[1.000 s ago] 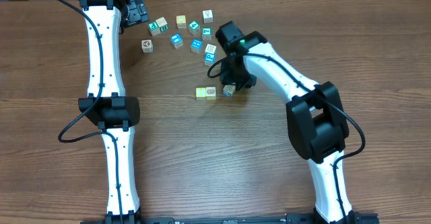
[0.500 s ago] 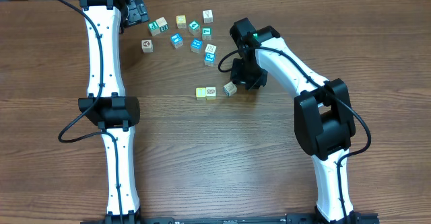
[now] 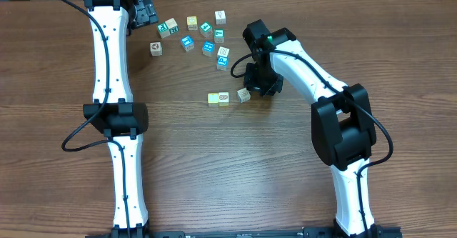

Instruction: Form a horizontal line

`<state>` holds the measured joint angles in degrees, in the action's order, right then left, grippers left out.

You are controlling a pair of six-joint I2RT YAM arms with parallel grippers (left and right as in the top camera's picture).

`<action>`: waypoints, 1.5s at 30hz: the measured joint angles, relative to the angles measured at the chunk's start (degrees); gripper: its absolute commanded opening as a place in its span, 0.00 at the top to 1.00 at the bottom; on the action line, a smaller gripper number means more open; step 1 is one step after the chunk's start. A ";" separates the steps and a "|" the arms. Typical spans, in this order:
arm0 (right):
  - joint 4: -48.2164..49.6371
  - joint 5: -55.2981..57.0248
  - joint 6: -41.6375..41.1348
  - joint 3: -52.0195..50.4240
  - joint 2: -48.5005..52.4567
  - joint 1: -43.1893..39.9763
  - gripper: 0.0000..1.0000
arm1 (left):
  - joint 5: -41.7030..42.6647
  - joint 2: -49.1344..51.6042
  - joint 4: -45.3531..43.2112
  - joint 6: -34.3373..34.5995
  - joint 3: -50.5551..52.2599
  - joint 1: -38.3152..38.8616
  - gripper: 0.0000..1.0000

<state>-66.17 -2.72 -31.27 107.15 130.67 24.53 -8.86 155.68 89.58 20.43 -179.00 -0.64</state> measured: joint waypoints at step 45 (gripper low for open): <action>1.62 0.57 5.31 0.00 0.00 2.51 0.63 | 0.00 0.00 0.00 0.00 0.00 0.00 0.00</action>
<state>-64.55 -2.15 -25.96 107.15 130.67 27.05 -8.86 155.68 89.58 20.43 -179.00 -0.64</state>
